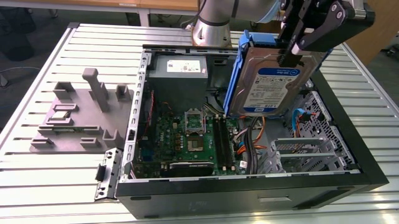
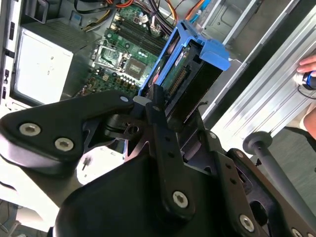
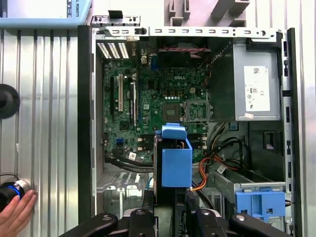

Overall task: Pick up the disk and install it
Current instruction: 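Pick up the disk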

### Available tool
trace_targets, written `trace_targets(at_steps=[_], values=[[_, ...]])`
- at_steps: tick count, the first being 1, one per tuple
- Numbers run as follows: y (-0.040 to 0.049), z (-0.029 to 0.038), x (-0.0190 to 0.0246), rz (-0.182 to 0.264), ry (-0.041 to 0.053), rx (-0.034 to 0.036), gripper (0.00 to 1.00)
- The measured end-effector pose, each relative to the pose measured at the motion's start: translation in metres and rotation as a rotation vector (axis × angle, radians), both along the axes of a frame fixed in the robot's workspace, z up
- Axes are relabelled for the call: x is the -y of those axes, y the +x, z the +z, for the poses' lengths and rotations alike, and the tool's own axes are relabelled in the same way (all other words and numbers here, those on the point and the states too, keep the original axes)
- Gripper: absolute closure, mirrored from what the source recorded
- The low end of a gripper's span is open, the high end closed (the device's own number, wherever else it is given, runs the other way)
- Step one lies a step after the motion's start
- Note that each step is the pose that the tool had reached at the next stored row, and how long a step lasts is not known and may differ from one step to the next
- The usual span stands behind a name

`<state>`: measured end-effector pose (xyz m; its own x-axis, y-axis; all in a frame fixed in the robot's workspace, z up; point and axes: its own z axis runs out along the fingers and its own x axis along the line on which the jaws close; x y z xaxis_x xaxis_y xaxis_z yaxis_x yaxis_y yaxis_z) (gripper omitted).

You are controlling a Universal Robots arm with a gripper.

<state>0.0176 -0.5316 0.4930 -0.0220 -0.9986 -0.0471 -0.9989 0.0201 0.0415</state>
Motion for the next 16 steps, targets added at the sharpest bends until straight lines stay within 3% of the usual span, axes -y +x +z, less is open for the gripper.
trace_targets(at_steps=[9, 16], values=[[0.0044, -0.0006, 0.0109, 0.0, 0.0001, 0.0, 0.65], [0.0075, -0.0011, 0.023, -0.001, 0.0002, 0.0001, 0.65]])
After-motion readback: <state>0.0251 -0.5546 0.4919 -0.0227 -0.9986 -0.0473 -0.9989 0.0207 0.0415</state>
